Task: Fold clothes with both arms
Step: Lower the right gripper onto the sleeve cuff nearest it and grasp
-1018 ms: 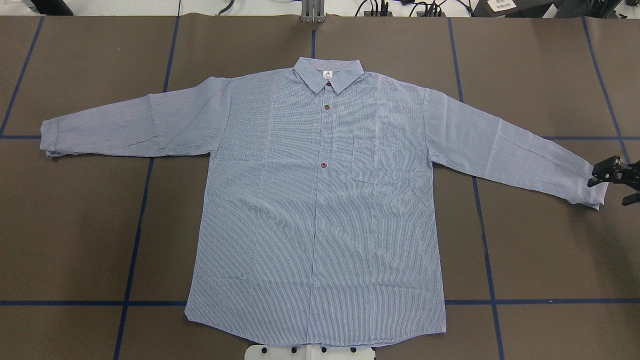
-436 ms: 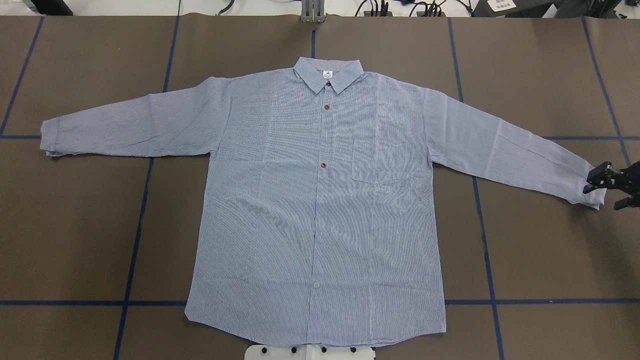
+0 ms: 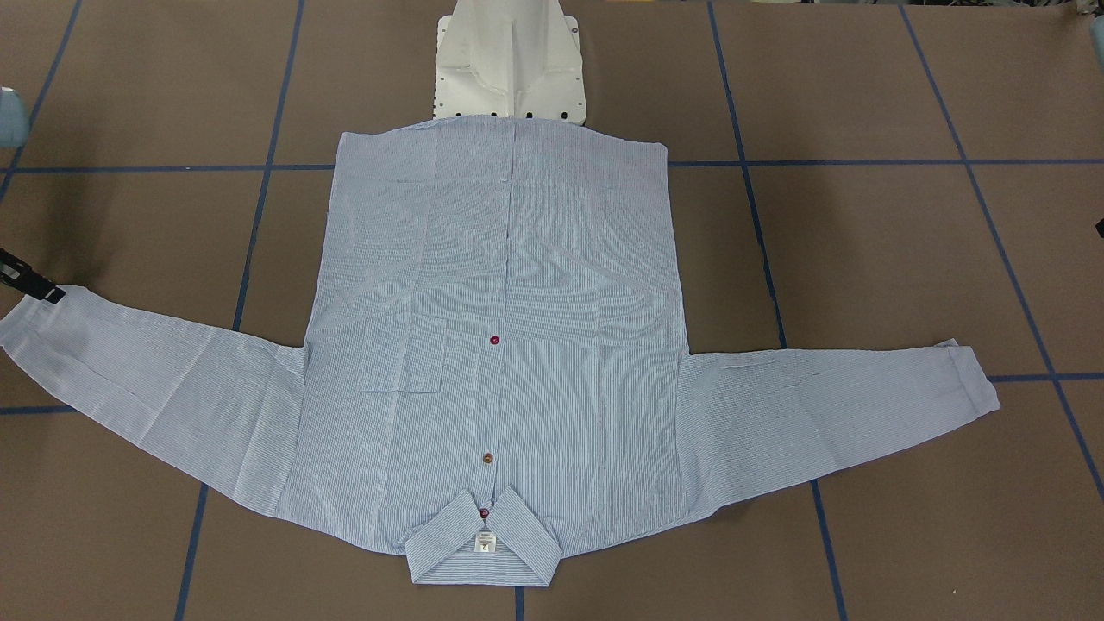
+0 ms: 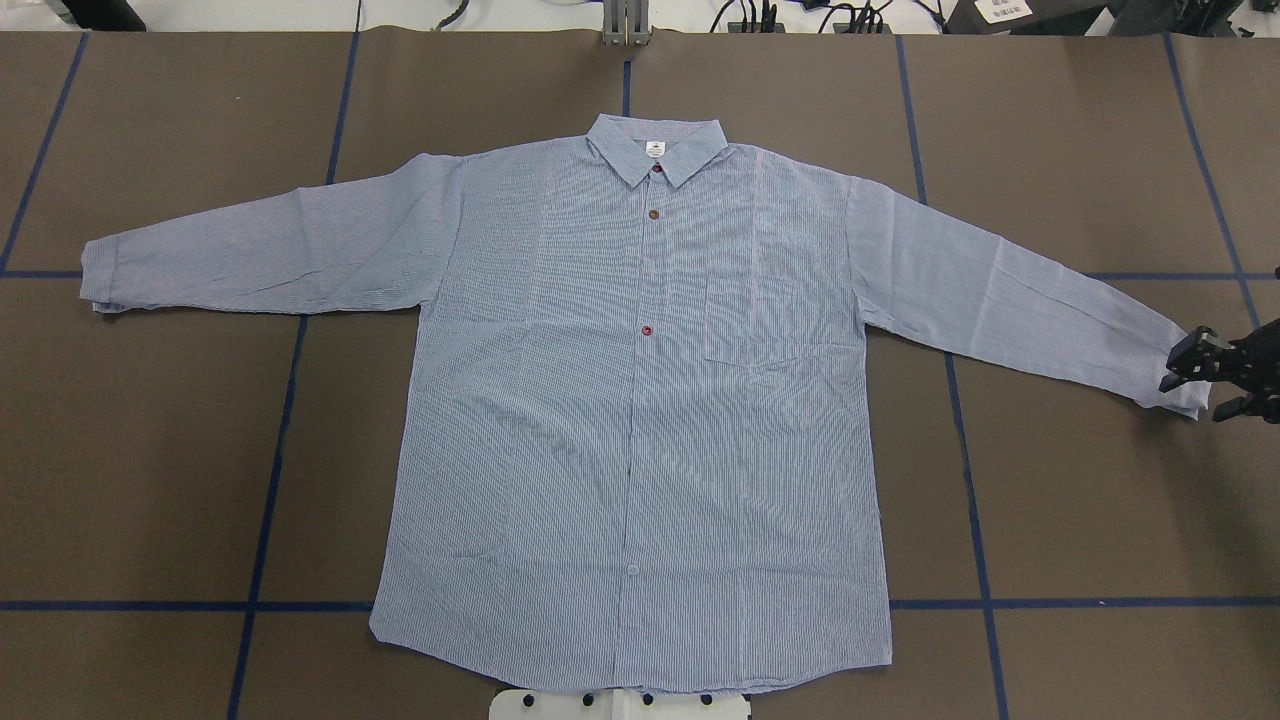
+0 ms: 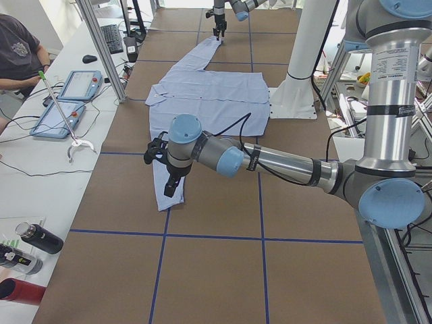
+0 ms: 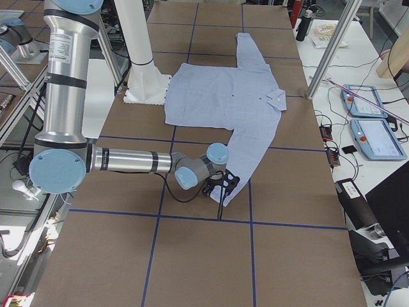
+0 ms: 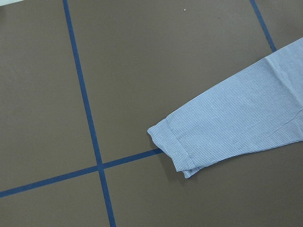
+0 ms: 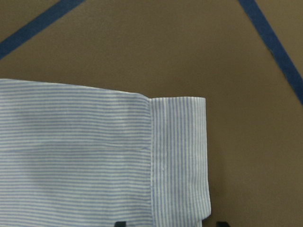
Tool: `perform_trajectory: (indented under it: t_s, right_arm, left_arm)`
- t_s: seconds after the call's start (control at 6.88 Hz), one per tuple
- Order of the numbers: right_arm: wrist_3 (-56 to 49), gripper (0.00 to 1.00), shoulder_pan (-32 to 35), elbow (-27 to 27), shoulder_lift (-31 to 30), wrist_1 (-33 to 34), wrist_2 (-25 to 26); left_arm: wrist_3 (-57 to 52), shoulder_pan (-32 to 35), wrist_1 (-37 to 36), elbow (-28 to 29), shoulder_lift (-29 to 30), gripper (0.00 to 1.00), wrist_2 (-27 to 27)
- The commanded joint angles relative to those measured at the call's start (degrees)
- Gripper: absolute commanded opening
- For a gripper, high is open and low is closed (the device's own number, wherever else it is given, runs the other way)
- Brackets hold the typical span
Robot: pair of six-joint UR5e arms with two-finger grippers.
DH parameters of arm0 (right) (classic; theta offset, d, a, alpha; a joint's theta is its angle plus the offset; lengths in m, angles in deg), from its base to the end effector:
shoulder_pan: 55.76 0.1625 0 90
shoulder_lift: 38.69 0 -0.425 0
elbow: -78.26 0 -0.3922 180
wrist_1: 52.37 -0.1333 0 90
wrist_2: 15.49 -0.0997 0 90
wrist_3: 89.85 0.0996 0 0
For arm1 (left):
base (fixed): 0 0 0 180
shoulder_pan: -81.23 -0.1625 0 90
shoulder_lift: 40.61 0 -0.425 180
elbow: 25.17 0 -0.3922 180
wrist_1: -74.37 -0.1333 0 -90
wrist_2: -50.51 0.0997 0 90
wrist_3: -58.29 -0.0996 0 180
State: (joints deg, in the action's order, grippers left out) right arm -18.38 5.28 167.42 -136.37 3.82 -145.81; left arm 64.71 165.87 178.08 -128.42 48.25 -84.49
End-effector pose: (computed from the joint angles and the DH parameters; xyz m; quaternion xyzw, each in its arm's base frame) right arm -0.1594 -0.4303 0.6679 -0.1269 -0.3731 0.2617 0.8810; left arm -0.0163 -0.4991 0.5251 0.1670 0.3922 0.0772 0.9013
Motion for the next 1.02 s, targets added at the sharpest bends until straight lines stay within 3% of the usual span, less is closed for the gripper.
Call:
perform_trajectory:
  t_s: [0.0, 0.15, 0.29, 0.44, 0.73, 0.87]
  right_arm:
    - [-0.01, 0.64, -0.05, -1.70, 0.11, -0.02, -0.02]
    - [0.25, 0.58, -0.05, -1.89, 0.98, 0.06, -0.02]
    - [0.34, 0.34, -0.05, -1.81, 0.99, 0.06, -0.11]
    - [0.95, 0.00, -0.05, -1.20, 0.99, 0.06, -0.29]
    - [0.95, 0.00, 0.13, -0.32, 1.08, -0.11, -1.86]
    - [1.04, 0.00, 0.30, 3.00, 1.08, 0.15, -1.96]
  left_arm:
    - [0.00, 0.00, 0.00, 0.06, 0.00, 1.00, 0.00]
    - [0.00, 0.00, 0.00, -0.03, 0.00, 1.00, 0.00]
    - [0.00, 0.00, 0.00, -0.03, 0.00, 1.00, 0.00]
    - [0.00, 0.09, 0.00, -0.03, 0.00, 1.00, 0.09]
    - [0.00, 0.09, 0.00, -0.03, 0.00, 1.00, 0.00]
    - [0.00, 0.00, 0.00, -0.12, -0.61, 1.00, 0.00]
